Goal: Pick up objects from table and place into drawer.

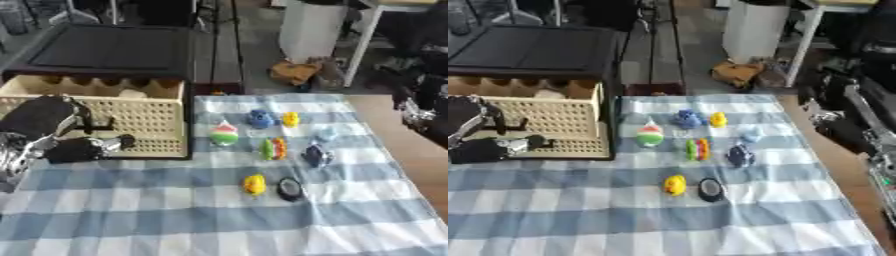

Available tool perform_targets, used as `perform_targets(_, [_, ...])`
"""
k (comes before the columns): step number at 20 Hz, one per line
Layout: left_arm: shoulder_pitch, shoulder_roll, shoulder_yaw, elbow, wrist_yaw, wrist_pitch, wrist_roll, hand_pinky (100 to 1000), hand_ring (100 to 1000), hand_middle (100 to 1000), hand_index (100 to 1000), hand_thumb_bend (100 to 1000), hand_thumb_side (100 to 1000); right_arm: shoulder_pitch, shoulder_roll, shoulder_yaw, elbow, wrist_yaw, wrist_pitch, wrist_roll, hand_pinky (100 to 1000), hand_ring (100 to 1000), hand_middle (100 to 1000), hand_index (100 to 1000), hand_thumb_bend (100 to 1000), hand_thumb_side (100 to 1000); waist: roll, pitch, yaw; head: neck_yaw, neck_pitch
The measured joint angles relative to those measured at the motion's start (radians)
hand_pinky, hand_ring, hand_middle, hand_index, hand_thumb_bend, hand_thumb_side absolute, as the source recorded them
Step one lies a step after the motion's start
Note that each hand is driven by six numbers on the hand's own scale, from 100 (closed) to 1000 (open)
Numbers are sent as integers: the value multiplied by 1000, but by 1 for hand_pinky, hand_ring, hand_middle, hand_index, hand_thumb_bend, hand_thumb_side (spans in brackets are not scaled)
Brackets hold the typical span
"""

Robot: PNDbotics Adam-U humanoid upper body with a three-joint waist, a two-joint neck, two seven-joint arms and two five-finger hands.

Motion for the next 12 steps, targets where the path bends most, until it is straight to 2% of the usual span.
perform_targets(12, [88,14,25,-118,19,27,-12,100,100,100,551,664,1000,1,0,0,0,0,0,0,204,290,397,723,163,657,6,-3,4,-5,0])
